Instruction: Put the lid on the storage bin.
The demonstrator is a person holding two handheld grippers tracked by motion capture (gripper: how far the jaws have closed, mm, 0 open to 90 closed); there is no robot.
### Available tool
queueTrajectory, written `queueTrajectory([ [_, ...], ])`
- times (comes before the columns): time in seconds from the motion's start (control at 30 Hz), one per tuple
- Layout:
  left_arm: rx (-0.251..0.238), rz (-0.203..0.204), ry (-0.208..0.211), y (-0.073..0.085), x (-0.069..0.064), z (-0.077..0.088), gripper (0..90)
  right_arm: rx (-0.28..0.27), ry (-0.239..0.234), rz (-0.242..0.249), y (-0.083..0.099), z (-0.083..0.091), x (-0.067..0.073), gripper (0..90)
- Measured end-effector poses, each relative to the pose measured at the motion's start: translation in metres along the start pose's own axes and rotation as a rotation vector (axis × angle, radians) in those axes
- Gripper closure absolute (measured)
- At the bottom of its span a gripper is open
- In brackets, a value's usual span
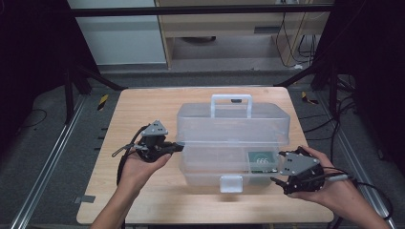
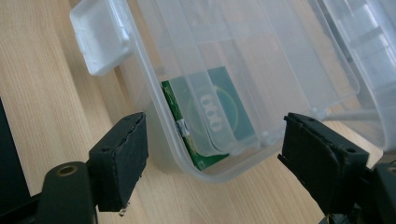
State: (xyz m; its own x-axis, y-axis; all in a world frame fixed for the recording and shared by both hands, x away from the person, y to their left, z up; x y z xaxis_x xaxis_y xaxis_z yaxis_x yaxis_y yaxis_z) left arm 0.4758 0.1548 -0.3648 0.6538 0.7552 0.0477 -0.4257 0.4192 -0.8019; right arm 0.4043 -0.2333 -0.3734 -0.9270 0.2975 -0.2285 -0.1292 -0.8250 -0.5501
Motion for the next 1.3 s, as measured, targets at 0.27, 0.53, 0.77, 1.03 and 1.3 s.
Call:
queueTrajectory([
  [0.27, -0.009, 0.0, 0.0, 0.009, -0.002, 0.0, 90.0, 0.001, 0.027, -0.042, 0.015, 0.005, 0.004, 20.3],
  [0.53, -0.011, 0.02, 0.018, 0.021, 0.0, 0.001, 90.0, 0.008, 0.048, -0.074, 0.03, 0.007, 0.006, 21.0],
  [0.77, -0.007, 0.023, 0.022, 0.027, -0.002, 0.001, 90.0, 0.022, 0.052, -0.095, 0.041, 0.004, 0.006, 20.2],
  [1.03, -0.002, 0.009, 0.021, 0.033, -0.003, -0.001, 90.0, 0.034, 0.057, -0.111, 0.047, 0.0, 0.005, 19.2],
  [1.3, 0.006, -0.006, 0.023, 0.036, -0.004, -0.001, 90.0, 0.051, 0.076, -0.14, 0.053, -0.006, 0.003, 19.3],
])
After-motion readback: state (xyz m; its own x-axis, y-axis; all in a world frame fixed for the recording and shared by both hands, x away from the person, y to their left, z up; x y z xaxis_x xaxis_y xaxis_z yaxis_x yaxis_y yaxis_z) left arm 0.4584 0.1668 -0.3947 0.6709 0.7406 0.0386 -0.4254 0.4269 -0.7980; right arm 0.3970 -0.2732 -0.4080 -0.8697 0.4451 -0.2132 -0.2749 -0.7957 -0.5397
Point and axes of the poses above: each handheld gripper's, and its own axes: z roughly backward along the jaws, y roughly out of its underside, x roughly to its left, the point moved 2 cm from there along -z, roughly forward along the jaws, and after that the axes turned 15 degrees about -y, right-handed, at the moved point
